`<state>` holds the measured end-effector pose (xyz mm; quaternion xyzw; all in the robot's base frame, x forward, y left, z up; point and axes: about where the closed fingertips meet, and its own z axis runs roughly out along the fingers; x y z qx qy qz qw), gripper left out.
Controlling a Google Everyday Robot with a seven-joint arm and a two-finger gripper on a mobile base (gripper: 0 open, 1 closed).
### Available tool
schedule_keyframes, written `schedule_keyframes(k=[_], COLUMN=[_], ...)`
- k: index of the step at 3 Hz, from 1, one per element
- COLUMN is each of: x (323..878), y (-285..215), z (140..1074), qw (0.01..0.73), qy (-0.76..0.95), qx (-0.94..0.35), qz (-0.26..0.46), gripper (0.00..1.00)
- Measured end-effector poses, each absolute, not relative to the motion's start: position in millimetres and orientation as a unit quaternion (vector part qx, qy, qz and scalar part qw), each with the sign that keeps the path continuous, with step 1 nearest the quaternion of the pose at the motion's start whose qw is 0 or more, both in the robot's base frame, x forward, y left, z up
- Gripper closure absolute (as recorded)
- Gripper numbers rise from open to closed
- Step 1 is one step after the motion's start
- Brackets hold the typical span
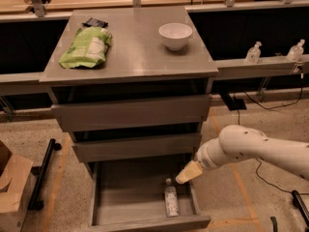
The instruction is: Pick blue plastic bottle from bottom drawer and place on counter
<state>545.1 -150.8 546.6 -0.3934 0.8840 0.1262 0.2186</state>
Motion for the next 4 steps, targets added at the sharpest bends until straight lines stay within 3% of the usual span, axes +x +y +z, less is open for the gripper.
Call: schedule_keyframes(k=[2, 4], x=[572.1, 564.0], y=[-148.6, -145.9], z=[434.0, 407.6], qw=[0.176, 0.151], qy=[0.914, 0.918], qx=[-0.339, -0.337], qz=[0.138, 0.144], gripper=[0.0, 0.0])
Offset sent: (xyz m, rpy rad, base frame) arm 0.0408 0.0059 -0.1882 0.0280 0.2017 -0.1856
